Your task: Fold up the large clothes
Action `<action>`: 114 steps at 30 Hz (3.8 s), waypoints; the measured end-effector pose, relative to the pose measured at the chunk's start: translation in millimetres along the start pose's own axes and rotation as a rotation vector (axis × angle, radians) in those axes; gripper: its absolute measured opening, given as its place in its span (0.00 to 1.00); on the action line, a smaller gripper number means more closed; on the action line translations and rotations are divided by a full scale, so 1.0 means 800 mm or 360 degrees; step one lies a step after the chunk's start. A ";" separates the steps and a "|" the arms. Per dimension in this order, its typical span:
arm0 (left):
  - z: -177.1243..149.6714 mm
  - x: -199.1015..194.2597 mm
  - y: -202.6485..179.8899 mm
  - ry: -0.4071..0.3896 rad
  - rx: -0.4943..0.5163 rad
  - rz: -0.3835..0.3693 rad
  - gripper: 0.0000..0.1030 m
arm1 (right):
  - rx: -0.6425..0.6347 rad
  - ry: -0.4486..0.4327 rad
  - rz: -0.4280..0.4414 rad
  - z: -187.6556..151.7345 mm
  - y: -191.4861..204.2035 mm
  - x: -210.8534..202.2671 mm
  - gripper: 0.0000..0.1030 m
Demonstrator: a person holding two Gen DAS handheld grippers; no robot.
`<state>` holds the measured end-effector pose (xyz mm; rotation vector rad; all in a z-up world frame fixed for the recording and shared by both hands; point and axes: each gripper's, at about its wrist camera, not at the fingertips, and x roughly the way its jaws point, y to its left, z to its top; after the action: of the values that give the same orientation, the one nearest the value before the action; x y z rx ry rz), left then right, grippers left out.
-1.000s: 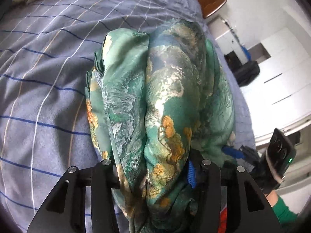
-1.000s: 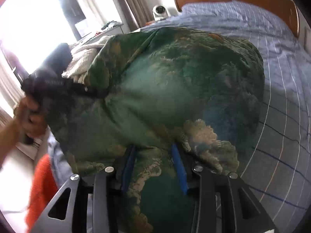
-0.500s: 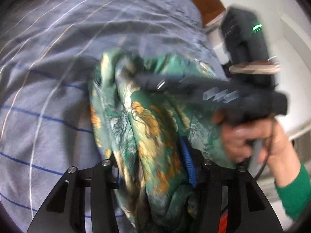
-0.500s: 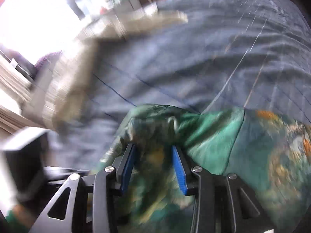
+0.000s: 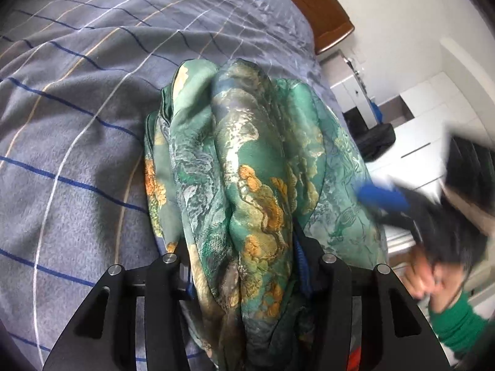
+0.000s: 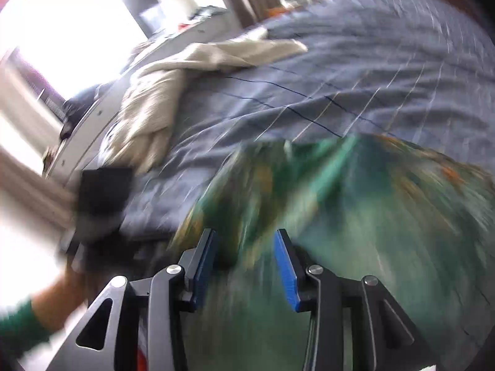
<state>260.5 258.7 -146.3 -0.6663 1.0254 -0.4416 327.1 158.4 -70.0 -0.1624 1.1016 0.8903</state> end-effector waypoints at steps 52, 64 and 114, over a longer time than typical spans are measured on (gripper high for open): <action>0.046 0.012 0.048 0.0119 -0.0132 -0.0484 0.99 | -0.0314 -0.0080 -0.0303 -0.112 0.113 0.040 1.00; 0.082 0.064 -0.019 0.0380 0.0103 0.0002 0.78 | -0.0051 -0.0259 -0.0156 -0.119 0.092 -0.022 0.99; 0.110 0.081 -0.066 -0.0029 -0.0026 -0.0011 0.81 | 0.1036 -0.0463 0.0023 -0.118 -0.391 -0.148 0.92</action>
<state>366.9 206.1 -119.5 -0.6873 1.0109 -0.4329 458.9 -161.0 -111.2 0.4994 1.0641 0.5096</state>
